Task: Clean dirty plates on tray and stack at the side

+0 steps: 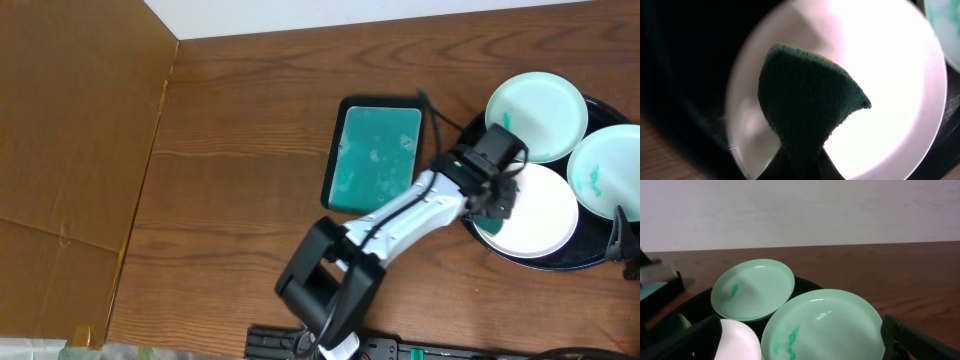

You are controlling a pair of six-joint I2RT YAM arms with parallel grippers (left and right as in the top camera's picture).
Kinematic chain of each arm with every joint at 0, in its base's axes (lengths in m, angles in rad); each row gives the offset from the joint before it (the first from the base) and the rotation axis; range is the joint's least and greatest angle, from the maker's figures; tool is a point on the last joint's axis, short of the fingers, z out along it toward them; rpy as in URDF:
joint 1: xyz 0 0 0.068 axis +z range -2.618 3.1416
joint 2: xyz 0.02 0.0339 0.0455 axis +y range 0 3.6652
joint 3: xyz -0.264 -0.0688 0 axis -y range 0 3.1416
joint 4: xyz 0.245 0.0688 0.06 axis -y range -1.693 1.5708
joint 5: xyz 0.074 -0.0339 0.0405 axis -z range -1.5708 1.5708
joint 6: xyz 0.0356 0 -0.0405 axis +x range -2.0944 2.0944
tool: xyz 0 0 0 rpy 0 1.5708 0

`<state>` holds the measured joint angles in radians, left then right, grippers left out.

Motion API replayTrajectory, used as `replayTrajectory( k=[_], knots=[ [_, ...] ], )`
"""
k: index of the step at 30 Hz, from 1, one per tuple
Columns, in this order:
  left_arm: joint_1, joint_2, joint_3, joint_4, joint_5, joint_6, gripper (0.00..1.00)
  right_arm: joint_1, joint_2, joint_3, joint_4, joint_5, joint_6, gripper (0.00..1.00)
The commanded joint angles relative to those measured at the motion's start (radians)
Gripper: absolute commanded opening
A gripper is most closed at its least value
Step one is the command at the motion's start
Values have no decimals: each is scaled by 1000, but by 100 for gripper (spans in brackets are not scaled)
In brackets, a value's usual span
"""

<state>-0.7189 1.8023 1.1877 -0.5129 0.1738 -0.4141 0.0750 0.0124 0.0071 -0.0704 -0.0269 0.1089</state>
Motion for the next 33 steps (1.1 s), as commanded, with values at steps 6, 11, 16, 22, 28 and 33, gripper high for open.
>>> replayTrajectory(
  k=[6, 11, 16, 22, 28, 33],
  knots=[
    [-55, 2, 0, 101, 2, -44, 7, -10, -4, -2, -3, -4, -13, 99],
    [-55, 22, 0, 136, -9, -44, 15, -10, -4, -2, -3, -4, -13, 99],
    [-55, 52, 1, 134, -9, -43, 52, -10, -4, -2, -3, -4, -13, 99],
    [-31, -39, 21, 120, -9, -24, 54, -10, -4, -2, -3, -4, -13, 99],
    [75, -217, 23, 88, -10, -24, 55, -10, -4, -2, -3, -4, -13, 99],
    [241, -332, 23, 34, -10, -24, 55, -10, -4, -2, -3, -4, -13, 99]
  ],
)
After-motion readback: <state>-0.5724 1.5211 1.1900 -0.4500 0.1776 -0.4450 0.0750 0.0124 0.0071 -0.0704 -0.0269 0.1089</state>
